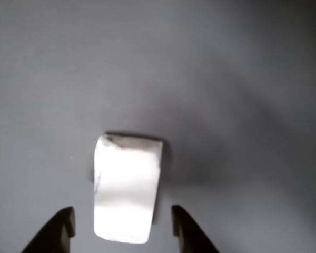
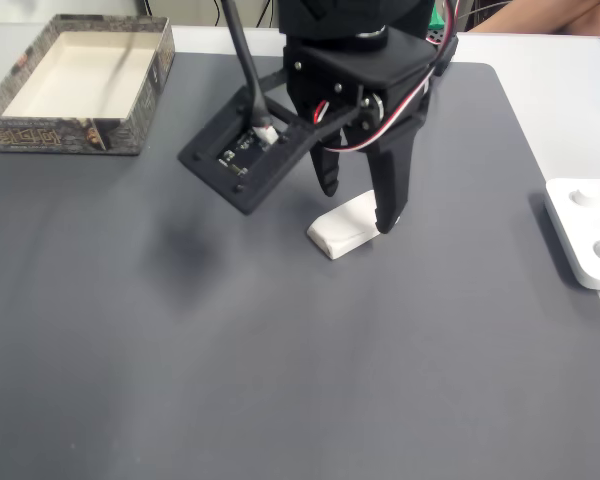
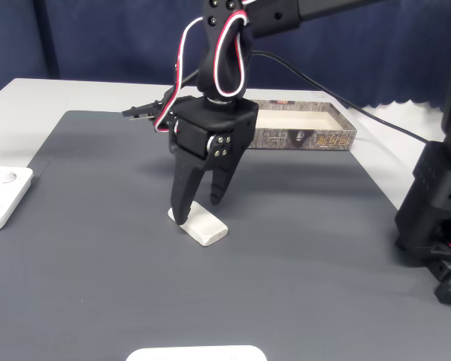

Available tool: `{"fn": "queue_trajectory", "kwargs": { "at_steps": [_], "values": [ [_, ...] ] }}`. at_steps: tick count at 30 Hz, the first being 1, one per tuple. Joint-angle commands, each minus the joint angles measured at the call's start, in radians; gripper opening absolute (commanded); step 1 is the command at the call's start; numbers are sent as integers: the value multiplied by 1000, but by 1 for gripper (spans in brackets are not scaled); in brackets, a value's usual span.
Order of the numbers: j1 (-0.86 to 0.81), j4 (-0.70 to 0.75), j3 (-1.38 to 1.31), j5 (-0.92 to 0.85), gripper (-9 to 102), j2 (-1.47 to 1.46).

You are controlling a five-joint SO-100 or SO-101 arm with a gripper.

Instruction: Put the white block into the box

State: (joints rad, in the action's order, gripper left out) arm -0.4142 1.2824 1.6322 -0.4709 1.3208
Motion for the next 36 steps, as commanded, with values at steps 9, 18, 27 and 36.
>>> {"fn": "queue_trajectory", "kwargs": {
  "at_steps": [9,18,27,36],
  "values": [
    [-18,-9,-5,11,28,78],
    [-11,-9,-20,9,28,38],
    [-3,-11,-35,11,29,-2],
    [3,-11,-54,8,29,-28]
  ]
}}
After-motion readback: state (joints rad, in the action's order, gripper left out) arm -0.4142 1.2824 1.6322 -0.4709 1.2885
